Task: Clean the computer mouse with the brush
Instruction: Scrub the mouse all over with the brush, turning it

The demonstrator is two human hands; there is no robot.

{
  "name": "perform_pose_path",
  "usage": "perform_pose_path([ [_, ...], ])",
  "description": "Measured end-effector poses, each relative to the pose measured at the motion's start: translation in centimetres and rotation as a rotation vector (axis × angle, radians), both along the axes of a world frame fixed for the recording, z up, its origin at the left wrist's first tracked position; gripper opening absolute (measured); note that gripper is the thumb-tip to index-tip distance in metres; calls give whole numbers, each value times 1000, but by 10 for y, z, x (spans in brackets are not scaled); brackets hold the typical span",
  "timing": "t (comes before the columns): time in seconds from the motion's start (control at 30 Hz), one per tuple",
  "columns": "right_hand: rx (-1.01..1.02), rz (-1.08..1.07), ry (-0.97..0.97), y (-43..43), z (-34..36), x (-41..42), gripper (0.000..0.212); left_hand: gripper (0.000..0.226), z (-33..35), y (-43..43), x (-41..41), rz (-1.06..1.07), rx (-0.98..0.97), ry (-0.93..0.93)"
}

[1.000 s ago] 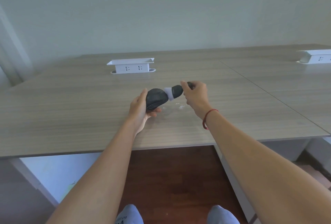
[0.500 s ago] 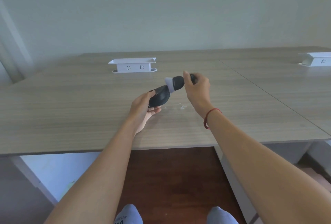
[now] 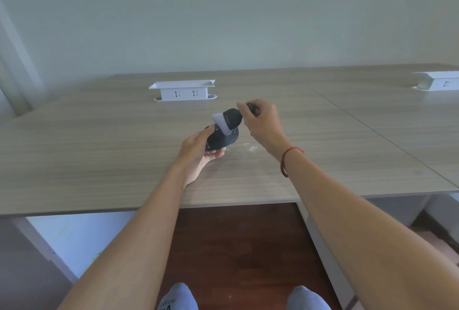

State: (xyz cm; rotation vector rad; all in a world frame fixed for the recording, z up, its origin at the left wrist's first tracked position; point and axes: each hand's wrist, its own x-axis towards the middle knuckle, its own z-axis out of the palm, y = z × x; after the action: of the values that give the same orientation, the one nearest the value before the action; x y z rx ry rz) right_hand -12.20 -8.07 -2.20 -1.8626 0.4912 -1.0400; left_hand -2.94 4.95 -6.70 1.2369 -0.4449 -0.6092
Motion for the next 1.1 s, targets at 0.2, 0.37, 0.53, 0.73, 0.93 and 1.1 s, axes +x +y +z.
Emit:
perform_pose_path([
  [0.2,14,-92,-46,-1,0,2,42,23,4,2,-3,41,-12,52],
  [0.37,-5,157,74,11,-1,2,51,33,3,1,-1,-3,39,22],
  [0.53,-23,-96,50,-4,-6,1,37,36,3,5,2,-7,53,73],
  [0.73,-92,160,122,14,0,5,43,39,2,4,6,-23,42,113],
  [0.93,56,-83,134,-14,-14,7,36,41,0,8,10,-44,-15,184],
  [1.1,65,10,18,1,3,3,48,45,-1,6,13,-9,-45,260],
])
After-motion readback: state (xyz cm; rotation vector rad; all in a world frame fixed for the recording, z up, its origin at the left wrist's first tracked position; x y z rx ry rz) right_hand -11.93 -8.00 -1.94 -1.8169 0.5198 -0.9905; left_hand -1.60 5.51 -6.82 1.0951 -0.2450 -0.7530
